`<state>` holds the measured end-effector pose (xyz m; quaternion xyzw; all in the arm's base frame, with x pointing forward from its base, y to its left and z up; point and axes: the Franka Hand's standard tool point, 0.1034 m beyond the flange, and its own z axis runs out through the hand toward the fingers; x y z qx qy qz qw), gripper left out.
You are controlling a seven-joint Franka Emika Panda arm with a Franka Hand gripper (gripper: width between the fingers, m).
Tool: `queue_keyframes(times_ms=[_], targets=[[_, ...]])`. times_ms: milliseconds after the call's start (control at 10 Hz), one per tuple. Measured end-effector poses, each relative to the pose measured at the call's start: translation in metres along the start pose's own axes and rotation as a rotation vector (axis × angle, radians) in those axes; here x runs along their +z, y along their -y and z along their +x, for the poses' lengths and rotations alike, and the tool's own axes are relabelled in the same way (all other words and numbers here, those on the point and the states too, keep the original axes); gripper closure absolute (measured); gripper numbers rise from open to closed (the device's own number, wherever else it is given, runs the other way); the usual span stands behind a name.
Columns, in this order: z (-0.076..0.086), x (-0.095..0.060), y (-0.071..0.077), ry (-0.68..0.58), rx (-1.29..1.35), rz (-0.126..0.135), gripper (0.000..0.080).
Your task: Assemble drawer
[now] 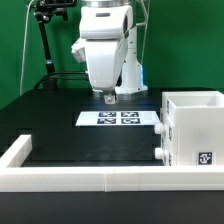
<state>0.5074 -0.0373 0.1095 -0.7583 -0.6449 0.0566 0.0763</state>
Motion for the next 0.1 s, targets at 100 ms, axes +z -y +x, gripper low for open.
queue_keyframes(times_ms=[100], targets=[[0.0000,0.0002,0.0001,0.000,0.000,0.000,0.0150]])
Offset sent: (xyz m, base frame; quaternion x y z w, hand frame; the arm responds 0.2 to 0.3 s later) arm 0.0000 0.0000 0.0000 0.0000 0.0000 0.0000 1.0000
